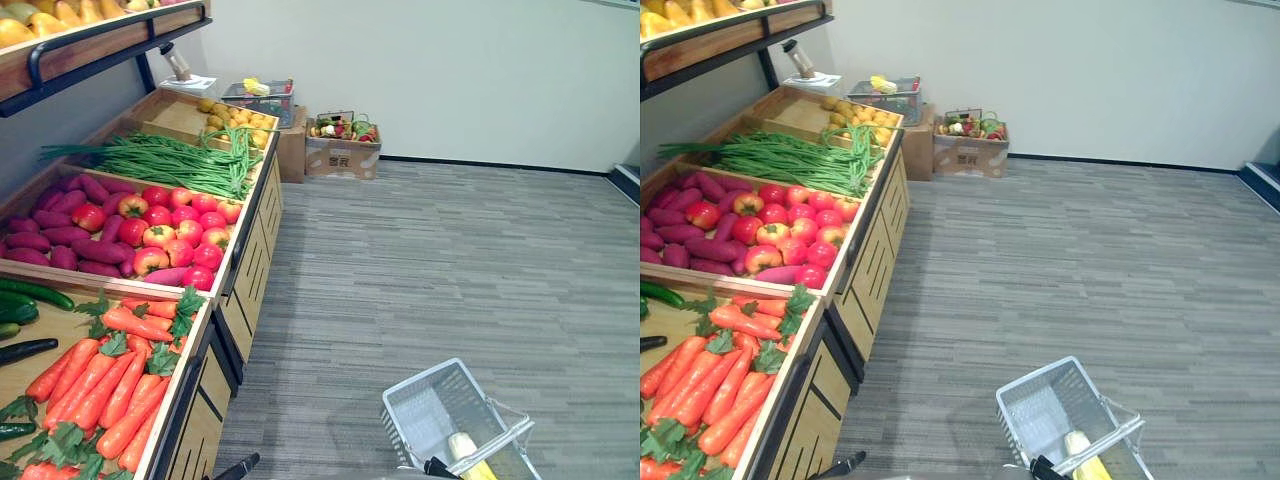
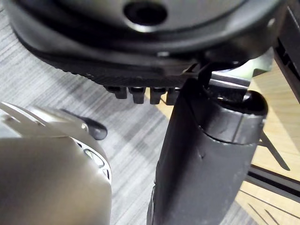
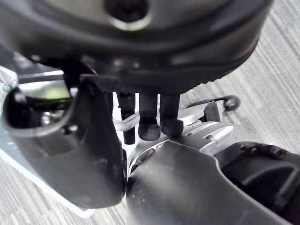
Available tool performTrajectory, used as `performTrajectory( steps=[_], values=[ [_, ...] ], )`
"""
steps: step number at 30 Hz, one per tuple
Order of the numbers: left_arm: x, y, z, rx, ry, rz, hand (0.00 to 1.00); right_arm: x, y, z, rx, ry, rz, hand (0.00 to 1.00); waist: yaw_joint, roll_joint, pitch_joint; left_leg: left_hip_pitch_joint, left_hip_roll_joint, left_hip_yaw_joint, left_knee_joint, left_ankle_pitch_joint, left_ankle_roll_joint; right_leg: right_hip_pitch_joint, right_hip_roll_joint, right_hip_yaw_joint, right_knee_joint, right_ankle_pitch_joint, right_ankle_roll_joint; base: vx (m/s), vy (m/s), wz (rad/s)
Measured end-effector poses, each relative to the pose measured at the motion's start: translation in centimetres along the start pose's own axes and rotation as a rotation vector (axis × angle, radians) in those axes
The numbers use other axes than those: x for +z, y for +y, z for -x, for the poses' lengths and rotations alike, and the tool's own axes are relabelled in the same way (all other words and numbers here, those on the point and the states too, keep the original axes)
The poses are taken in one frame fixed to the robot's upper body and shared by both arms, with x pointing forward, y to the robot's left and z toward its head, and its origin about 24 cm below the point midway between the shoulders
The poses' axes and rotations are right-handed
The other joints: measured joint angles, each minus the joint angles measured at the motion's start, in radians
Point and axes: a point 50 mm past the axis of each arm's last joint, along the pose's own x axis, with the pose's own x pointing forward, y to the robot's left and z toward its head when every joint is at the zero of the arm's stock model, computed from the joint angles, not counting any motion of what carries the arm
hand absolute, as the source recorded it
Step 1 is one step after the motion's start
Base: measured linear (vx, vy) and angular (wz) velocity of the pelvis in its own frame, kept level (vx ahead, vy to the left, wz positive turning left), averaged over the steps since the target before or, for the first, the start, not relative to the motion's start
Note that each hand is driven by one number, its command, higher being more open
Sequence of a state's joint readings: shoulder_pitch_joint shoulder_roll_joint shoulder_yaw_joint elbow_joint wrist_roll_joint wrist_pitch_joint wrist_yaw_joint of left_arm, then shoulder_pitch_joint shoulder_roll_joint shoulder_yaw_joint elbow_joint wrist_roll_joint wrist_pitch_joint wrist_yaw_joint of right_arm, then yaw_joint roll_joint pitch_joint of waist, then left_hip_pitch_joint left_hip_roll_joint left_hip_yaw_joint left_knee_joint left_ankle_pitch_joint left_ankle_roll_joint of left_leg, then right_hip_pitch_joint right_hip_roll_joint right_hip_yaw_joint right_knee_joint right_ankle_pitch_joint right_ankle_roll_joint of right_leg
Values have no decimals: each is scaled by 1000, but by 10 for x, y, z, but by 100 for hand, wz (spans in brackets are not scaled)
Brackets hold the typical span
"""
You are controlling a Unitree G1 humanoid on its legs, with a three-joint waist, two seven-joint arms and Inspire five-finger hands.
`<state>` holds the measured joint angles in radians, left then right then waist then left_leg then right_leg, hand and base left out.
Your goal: Pick vegetable in the basket
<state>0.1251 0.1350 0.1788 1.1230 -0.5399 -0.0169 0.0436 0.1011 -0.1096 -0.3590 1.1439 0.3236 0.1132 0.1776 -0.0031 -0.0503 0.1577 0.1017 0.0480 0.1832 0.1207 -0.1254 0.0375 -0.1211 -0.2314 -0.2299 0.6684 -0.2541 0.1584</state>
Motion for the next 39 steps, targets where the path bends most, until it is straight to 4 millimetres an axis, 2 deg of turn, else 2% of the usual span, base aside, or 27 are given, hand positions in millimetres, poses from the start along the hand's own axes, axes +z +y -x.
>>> performTrajectory(
  steps=[1, 2, 3, 4, 5, 6, 7, 10, 11, 13, 15, 17, 18, 19, 20, 21, 23, 24, 27, 30, 32, 33, 34, 36, 37, 38, 39],
  values=[
    [0, -5, 0, -13, 0, -2, 100, -1, 1, 0, 14, -3, -16, 0, -10, 20, 1, -9, 34, -56, 0, -3, -17, -6, 67, 79, -161, 9, -5, 182, -206, 130],
    [2, -9, -1, -25, -6, 2, 100, -3, 2, 0, 24, 0, -20, 0, -14, 24, 2, -22, 50, -118, -1, -6, -36, 5, 122, 198, -321, 51, 3, 171, -227, 140],
    [3, -9, -1, -25, -7, 9, 100, -6, 3, 0, 24, 8, -22, 0, -14, 15, 3, -24, 49, -147, -1, -7, -52, 21, 134, 258, -398, 87, 17, 173, -299, 159],
    [9, -4, -2, -15, -25, 44, 100, -21, 5, 1, 22, 43, -37, 0, -13, -40, -4, -25, 22, -201, 7, -12, -85, 57, 127, 339, -487, 193, 32, 185, -393, 157],
    [12, -3, -2, -5, -36, 111, 100, -29, 7, 1, 18, 60, -56, 0, -9, -63, -1, -20, 29, -233, 47, -28, -122, 81, 129, 313, -462, 232, -22, 250, -460, 142],
    [8, -4, -1, -1, -34, 144, 100, -29, 4, 2, 10, 59, -48, 0, 0, -63, -7, -37, 46, -215, 74, -31, -129, 91, 138, 299, -470, 221, -31, 216, -352, 103],
    [1, -7, 0, -4, -23, 191, 100, -25, 1, 3, 13, 55, -17, 0, 1, -27, -17, -62, 90, -195, 114, -62, -145, 117, 170, 255, -499, 207, -50, 219, -249, 58],
    [-7, -7, 2, 4, -4, 248, 100, -18, 4, 1, 22, 65, 25, 0, 13, 5, -27, -52, 127, -242, 73, -52, -173, 157, 207, 199, -535, 195, -78, 181, -204, 57],
    [-9, -7, 2, 5, 0, 249, 100, -16, 1, 1, 17, 72, 30, 0, 18, 4, -30, -47, 130, -261, 37, -35, -178, 169, 208, 172, -552, 191, -85, 159, -169, 65],
    [-8, -7, 2, -3, -5, 246, 100, -12, -1, 1, 13, 84, 49, 0, 26, 10, -36, -49, 127, -270, -4, -3, -178, 170, 202, 136, -557, 180, -96, 115, -95, 63],
    [-6, -5, 2, -4, -13, 233, 100, -11, 2, 0, 22, 98, 66, 0, 24, -6, -40, -70, 109, -231, -37, 55, -162, 173, 181, 81, -560, 167, -99, 30, -33, 90],
    [3, -7, 1, -35, -44, 123, 100, -15, 3, 0, 26, 107, 35, 0, 7, -31, -49, -96, 84, -27, -122, 148, -85, 178, 127, -58, -561, 163, -101, -8, 14, 168],
    [5, -8, 1, -45, -50, 95, 100, -16, 2, 1, 24, 113, 23, 0, -6, -34, -52, -106, 88, 73, -111, 134, -63, 181, 120, -100, -562, 158, -109, 14, 58, 189],
    [11, -11, 0, -50, -57, 54, 100, -16, 2, 1, 20, 116, 14, 0, -4, -39, -48, -126, 113, 214, -72, 131, -48, 202, 108, -159, -561, 153, -109, 46, 50, 179],
    [9, -10, -1, -39, -50, 38, 100, -18, -3, 2, 8, 126, -3, 0, -7, -37, -45, -123, 127, 310, -42, 148, -62, 235, 94, -194, -558, 145, -106, 62, 59, 164],
    [9, -11, -1, -41, -45, 30, 100, -19, -6, 3, 2, 128, -4, 0, -8, -36, -44, -120, 118, 336, -40, 152, -67, 250, 87, -203, -551, 139, -104, 77, 116, 130],
    [7, -12, 0, -39, -35, 10, 100, -18, -8, 4, -6, 123, 1, 0, 1, -31, -46, -83, 73, 297, -117, 182, -73, 267, 71, -189, -530, 133, -105, 62, 263, 95],
    [6, -11, 0, -35, -29, 7, 100, -16, -7, 3, -4, 114, 2, 0, 0, -32, -49, -54, 40, 275, -216, 228, -63, 265, 61, -174, -523, 129, -109, 18, 289, 71],
    [10, -9, -1, -27, -38, 1, 100, -14, -4, 2, 2, 111, 3, 0, 0, -40, -32, -58, 9, 245, -218, 216, -55, 273, 36, -176, -506, 127, -108, -17, 130, 31],
    [9, -10, -1, -24, -22, -31, 100, -4, -5, 2, 2, 54, -18, 0, -26, -24, -11, -47, 9, 196, -218, 202, -48, 238, 5, -169, -341, 129, -95, -43, 69, 47],
    [10, -8, -1, -16, -19, -56, 100, -6, -5, 2, 5, 28, -94, 0, -38, -7, -4, -42, 24, 114, -218, 201, -48, 185, 10, -96, -192, 171, -91, -26, 60, 100],
    [9, -8, -1, -13, -15, -53, 100, -8, -3, 2, 8, 27, -103, 0, -38, -8, -3, -45, 32, 100, -218, 201, -47, 183, 15, -78, -185, 152, -96, 30, 18, 83],
    [11, -3, -1, 6, -20, -44, 100, -10, 0, 2, 14, 26, -105, 0, -32, -17, 0, -51, 39, 77, -218, 201, -47, 182, 28, -58, -218, 92, -85, 36, -23, 52],
    [7, 9, 0, 52, -6, -34, 100, -12, 3, 1, 21, 20, -108, 0, -26, -24, 5, -53, 46, 63, -217, 202, -53, 173, 46, -11, -329, 65, -73, 11, -78, 31],
    [4, 15, 1, 67, 3, -25, 100, -13, 3, 1, 22, 21, -108, 0, -26, -26, 5, -55, 47, 60, -218, 204, -61, 179, 58, 10, -402, 89, -65, -18, -144, 14],
    [2, 21, 2, 84, 5, 1, 100, -14, 5, 0, 27, 24, -107, 0, -23, -41, 5, -55, 37, 61, -218, 207, -71, 179, 59, 22, -460, 164, -66, -6, -185, 10],
    [-2, 31, 4, 114, 12, 33, 100, -15, 9, -1, 31, 34, -111, 0, -17, -55, 4, -51, 30, 69, -218, 210, -82, 196, 53, 13, -502, 182, -35, 30, -195, 2]
  ],
)
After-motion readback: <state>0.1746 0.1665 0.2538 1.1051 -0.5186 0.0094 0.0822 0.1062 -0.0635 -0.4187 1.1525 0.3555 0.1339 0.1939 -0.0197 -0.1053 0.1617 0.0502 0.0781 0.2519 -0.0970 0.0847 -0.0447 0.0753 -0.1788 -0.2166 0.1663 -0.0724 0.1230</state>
